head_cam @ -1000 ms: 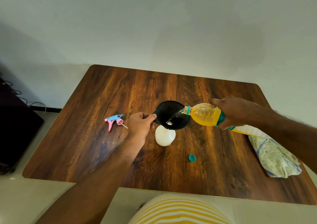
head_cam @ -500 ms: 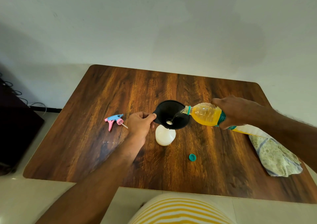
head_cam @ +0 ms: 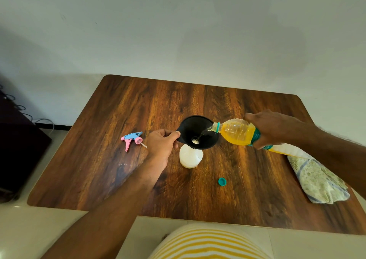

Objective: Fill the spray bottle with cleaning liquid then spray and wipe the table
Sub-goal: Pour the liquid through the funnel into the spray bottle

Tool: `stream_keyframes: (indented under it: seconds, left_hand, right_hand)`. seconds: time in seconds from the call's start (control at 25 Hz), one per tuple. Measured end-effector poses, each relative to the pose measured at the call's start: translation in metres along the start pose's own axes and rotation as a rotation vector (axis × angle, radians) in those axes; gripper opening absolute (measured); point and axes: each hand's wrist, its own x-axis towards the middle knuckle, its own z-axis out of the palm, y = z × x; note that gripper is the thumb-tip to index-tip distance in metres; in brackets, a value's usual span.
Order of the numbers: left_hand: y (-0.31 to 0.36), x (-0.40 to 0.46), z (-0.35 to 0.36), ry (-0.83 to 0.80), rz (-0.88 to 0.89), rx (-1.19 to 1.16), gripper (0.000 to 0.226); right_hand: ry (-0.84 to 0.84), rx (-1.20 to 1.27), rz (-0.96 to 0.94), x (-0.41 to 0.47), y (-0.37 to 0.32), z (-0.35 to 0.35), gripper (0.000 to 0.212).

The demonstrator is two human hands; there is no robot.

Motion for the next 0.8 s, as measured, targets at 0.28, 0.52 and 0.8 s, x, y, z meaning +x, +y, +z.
stream_keyframes:
  seconds: [0.28,0.52,0.8]
  left_hand:
    - [0.0011,0.0001,-0.0011,-0.007,-0.004,-0.005,0.011]
    - [0.0017,0.0001,-0.0011,-0.013,-0.013,-0.003,0.013]
    - [0.0011,-0.0001,-0.0015,-0.009,-0.007,0.020,0.011]
  right_hand:
    - [-0.006,-0.003,0.006,0.0018,-0.0009,0.0000,0.076]
    - [-0.007,-0.007,0.009,0.0016,-0.0005,-0.0008,0.078]
    - [-0.023,-0.020,0.005,-0.0010,-0.0037,-0.0045,0.076]
